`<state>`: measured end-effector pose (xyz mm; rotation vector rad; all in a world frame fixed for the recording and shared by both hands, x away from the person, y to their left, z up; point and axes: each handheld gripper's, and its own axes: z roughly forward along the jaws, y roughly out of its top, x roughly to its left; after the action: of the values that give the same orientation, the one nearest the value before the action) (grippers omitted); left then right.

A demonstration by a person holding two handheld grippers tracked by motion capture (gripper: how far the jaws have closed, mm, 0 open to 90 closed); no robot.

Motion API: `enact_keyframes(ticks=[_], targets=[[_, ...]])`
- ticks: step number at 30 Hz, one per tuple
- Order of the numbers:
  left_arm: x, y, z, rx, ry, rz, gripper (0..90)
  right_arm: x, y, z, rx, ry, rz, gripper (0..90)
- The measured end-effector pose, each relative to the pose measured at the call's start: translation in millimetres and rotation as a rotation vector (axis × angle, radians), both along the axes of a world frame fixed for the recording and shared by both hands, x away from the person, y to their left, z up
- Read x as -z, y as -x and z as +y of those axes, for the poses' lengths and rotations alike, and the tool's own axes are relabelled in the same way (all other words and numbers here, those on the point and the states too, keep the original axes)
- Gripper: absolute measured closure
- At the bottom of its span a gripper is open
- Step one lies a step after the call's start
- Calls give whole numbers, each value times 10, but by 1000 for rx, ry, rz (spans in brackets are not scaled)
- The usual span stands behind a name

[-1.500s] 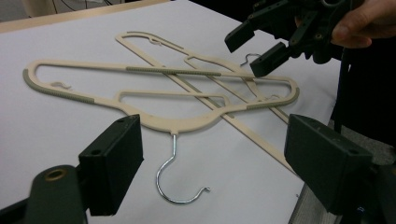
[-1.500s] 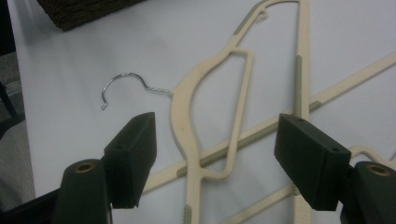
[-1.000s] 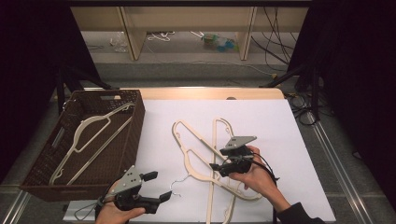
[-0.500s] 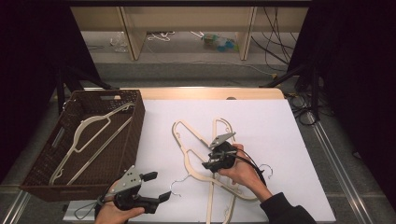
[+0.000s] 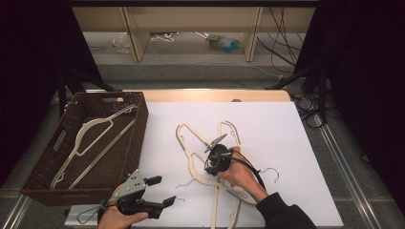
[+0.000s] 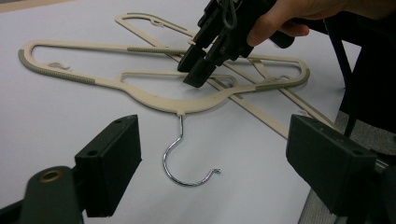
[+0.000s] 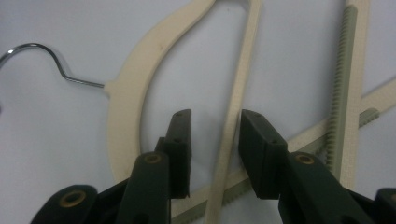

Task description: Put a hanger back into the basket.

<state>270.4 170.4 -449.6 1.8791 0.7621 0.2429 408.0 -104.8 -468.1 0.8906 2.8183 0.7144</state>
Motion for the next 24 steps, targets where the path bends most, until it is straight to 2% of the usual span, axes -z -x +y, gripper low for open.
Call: enact_keyframes(ticks=[11, 13, 16, 24], targets=[[-1, -4, -4, 21, -8, -11, 184, -37, -6, 78, 17, 84, 4, 721], [-3, 5, -7, 9, -11, -5, 185, -40, -6, 95, 13, 96, -1, 737], [-5, 6, -8, 14, -13, -7, 185, -44, -12, 94, 15, 102, 7, 791], [-8, 3, -6, 15, -11, -11, 187, -53, -14, 121, 19, 116, 16, 811]])
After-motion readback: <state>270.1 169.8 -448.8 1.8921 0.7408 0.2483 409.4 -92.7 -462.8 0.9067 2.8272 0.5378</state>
